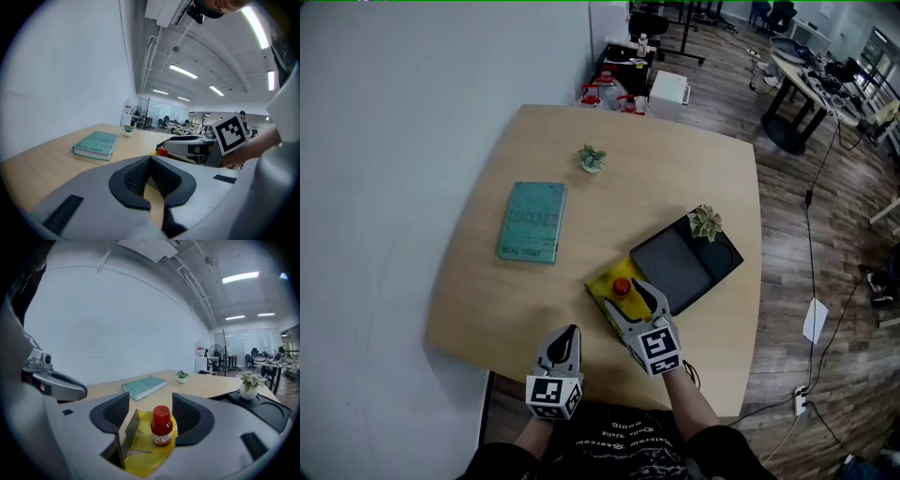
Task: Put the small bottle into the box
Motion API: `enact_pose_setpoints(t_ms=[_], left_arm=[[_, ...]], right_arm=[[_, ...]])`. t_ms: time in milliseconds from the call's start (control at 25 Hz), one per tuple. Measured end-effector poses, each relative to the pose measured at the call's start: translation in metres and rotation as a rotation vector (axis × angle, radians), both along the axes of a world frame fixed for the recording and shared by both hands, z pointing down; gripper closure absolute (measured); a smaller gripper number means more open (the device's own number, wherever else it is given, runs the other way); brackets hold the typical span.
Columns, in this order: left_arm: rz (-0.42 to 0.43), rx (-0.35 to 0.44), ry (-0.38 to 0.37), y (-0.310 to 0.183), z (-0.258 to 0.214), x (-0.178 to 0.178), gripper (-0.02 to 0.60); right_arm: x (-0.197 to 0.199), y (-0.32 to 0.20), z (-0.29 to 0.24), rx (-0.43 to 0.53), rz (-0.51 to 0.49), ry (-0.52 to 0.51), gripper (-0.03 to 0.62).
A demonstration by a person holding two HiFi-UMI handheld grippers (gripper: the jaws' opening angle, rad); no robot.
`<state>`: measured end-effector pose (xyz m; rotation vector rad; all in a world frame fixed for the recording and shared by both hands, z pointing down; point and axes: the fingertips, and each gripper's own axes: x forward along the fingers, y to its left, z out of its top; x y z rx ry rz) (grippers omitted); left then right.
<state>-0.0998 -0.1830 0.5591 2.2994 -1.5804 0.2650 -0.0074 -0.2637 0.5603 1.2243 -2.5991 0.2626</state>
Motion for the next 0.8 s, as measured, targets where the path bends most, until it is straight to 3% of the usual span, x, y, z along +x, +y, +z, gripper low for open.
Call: enact_pose_setpoints(t_ms=[400, 800], left_arm=[[0.053, 0.028, 0.044, 0.027, -0.010, 0.013, 0.578], [0.072, 0.051, 0.063, 0.049, -0.019, 0.017, 0.577]], right_arm=[[0.028, 0.058, -0.027, 0.030, 0.030, -0.009, 0.295], [0.071, 0.114, -0.028, 0.022, 0.161, -0.018, 0.295]])
